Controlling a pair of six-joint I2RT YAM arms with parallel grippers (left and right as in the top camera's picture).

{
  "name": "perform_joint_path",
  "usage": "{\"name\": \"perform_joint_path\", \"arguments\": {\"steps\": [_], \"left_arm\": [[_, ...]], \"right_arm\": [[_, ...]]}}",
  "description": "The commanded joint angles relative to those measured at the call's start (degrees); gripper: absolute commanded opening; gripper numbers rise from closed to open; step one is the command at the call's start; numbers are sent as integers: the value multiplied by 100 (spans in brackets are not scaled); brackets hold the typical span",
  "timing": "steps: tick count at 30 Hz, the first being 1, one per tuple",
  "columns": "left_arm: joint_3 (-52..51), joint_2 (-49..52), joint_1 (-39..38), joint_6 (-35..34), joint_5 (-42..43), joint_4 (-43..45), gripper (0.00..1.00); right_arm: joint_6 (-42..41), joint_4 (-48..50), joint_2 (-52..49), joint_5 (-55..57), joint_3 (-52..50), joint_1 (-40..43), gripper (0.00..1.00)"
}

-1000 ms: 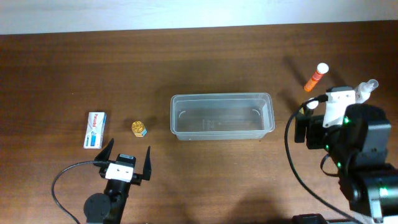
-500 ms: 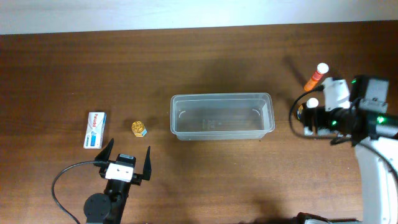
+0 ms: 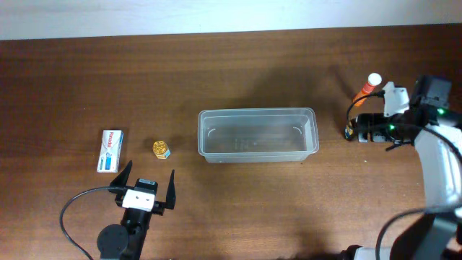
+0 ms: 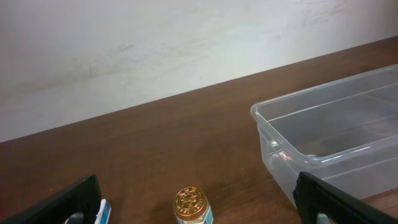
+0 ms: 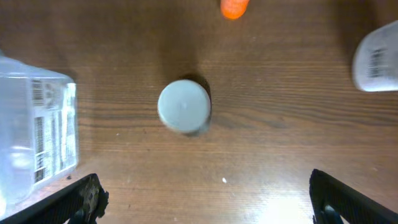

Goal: Pack container
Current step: 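Move right gripper over the dark white-capped bottle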

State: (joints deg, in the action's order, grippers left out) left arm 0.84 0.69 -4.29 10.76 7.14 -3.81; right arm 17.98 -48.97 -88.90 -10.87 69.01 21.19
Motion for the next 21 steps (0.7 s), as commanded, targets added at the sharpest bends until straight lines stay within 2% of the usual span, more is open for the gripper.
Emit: {"name": "perform_joint_path", "arguments": {"steps": [1, 15, 21], "left_arm": [[-33, -39, 46, 90, 57, -7, 99], [-33, -39, 46, 90, 57, -7, 99], [-33, -39, 46, 90, 59, -7, 99]], "right_arm": [[-48, 205, -299, -229, 81, -79, 98], [-20, 660, -557, -203, 74, -151, 100], [151, 754, -785, -111, 74, -404, 97]]}}
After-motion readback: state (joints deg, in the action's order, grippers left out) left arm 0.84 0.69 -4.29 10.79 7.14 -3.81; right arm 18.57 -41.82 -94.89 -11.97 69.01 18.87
